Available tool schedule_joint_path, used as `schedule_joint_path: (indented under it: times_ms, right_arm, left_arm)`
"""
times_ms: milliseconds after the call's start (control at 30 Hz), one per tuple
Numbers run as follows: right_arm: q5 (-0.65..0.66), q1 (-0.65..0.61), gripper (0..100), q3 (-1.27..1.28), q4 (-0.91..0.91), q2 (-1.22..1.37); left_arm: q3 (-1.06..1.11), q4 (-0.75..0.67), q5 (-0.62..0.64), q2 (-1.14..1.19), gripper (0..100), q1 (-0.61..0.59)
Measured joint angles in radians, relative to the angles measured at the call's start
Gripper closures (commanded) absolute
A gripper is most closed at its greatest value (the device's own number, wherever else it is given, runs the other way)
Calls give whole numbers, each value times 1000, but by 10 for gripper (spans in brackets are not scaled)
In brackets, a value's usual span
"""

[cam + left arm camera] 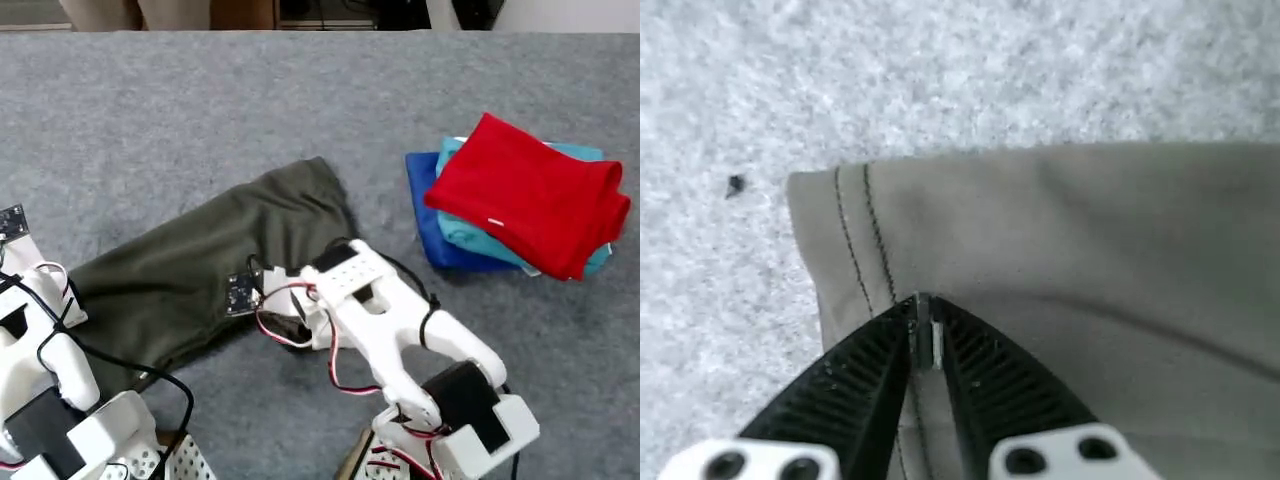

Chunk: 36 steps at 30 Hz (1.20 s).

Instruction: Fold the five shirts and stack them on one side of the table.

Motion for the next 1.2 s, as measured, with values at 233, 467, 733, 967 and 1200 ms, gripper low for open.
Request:
schedule_joint_path:
  times_ms: [233, 467, 733, 967, 1200]
  right_arm:
    - [0, 0, 995, -293, 236, 89]
    - [32, 0, 995, -632, 397, 304]
    - [130, 0, 995, -1057, 542, 539]
    - [235, 0, 995, -1320, 582, 686]
    - [321, 0, 804, -1386, 582, 738]
  left_arm:
    - [0, 0, 0, 0, 980, 0]
    - [0, 0, 0, 0, 980, 0]
    - [0, 0, 0, 0, 980, 0]
    - [0, 0, -6, 0, 980, 0]
    - [0, 0, -17, 0, 980, 0]
